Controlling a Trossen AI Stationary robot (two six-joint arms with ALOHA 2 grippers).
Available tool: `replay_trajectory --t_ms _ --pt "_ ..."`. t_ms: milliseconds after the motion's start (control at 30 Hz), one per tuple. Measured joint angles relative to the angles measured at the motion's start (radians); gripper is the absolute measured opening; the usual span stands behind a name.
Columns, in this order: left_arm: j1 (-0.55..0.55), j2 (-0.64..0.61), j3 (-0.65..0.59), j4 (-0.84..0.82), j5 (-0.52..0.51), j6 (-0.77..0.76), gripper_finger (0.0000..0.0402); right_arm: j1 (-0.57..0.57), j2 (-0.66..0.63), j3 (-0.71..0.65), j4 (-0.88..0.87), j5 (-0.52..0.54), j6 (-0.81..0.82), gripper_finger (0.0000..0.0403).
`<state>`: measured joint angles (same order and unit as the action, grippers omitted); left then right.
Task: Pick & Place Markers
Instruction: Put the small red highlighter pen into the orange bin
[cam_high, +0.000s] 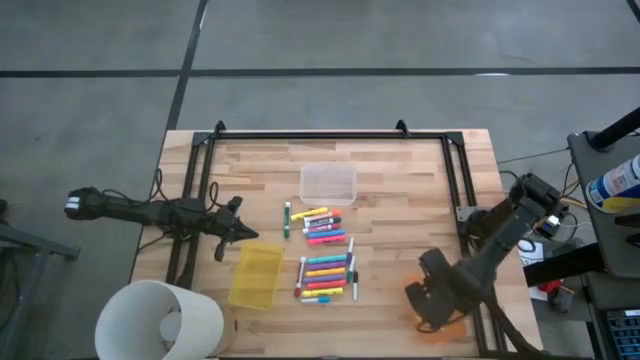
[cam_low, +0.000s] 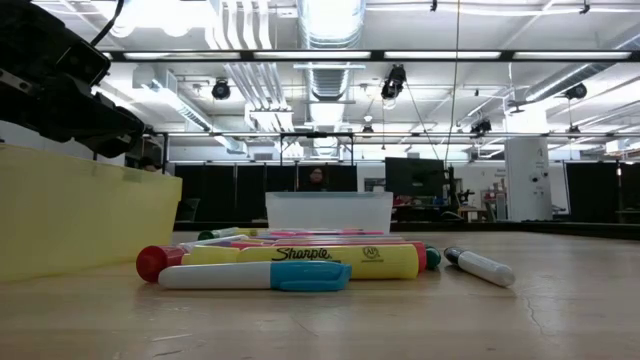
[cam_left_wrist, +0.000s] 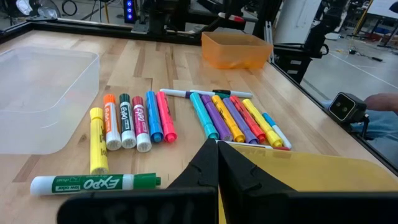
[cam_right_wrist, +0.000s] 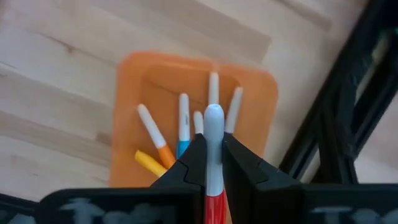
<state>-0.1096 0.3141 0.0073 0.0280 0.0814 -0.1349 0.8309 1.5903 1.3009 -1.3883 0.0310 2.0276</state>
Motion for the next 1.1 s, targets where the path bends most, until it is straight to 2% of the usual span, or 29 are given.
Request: replay_trajectory --t_ms 167,600,900,1100 --pt "0.000 0.000 0.000 0.000 0.000 0.000 0.0000 0.045 0.029 -0.015 0.011 -0.010 0.098 0.0023" --pt "0.000 0.000 0.000 0.000 0.000 0.000 0.0000 0.047 0.049 -0.134 0.121 -0.066 0.086 0.0026" --pt "0.000 0.000 0.000 0.000 0.000 0.000 0.0000 0.047 0.048 -0.171 0.138 -0.069 0.082 0.0051" --pt "0.000 0.000 0.000 0.000 0.000 0.000 0.0000 0.047 0.048 -0.179 0.137 -0.065 0.067 0.0093"
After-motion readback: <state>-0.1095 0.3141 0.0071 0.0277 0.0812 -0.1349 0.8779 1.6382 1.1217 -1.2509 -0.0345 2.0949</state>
